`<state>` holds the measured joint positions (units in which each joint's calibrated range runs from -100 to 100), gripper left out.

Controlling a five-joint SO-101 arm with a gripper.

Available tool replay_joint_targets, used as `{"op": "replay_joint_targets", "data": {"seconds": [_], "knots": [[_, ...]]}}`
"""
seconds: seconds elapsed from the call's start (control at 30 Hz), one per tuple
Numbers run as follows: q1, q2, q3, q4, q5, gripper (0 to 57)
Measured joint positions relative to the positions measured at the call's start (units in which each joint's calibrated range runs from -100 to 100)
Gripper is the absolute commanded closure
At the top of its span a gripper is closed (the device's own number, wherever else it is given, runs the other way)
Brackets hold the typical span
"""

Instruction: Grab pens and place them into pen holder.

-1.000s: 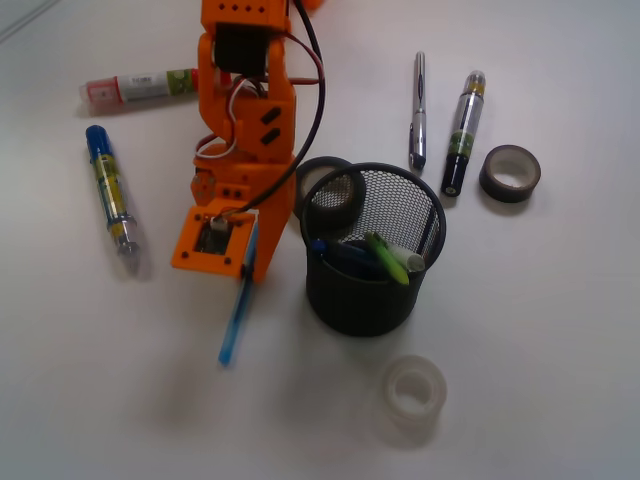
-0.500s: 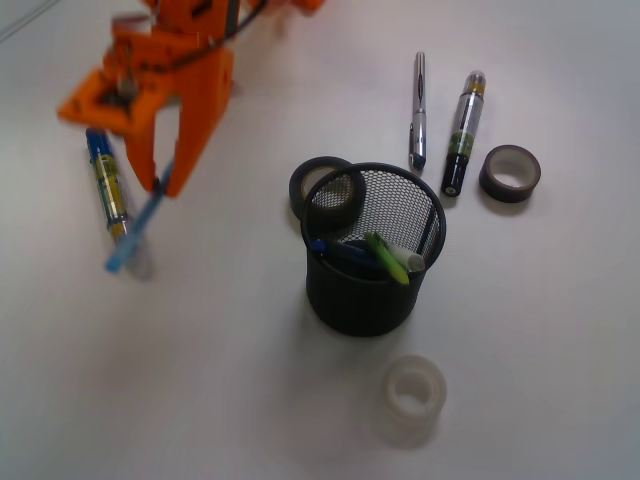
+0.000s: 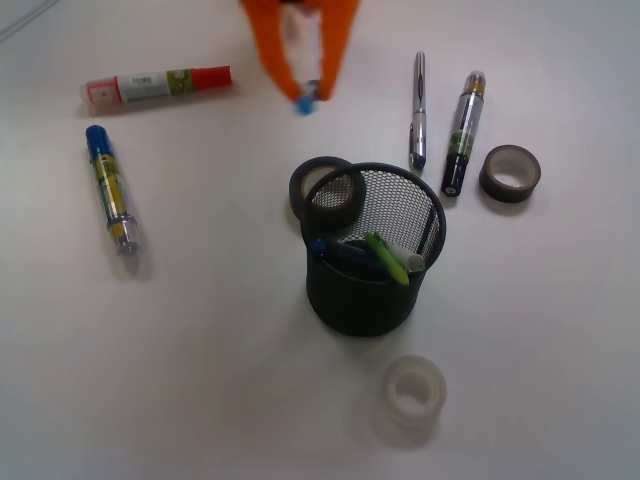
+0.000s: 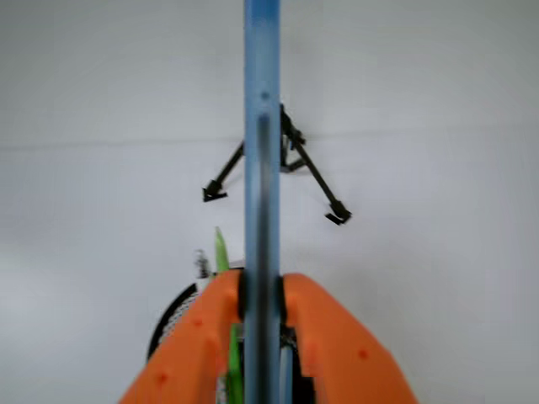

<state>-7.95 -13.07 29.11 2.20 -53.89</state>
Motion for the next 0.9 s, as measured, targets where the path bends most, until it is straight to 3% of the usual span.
{"op": "replay_joint_targets", "data": {"seconds": [0.43, 0.77, 0.83, 0.9], "knots": [[-3.3, 16.5, 1.3, -37.9, 1.2, 57.0], [-3.5, 35.0, -9.0, -50.5, 2.9, 56.7], [-3.5, 36.8, -10.1, -51.1, 2.9, 53.6], [-3.5, 37.8, -11.0, -51.2, 3.2, 47.0]]}}
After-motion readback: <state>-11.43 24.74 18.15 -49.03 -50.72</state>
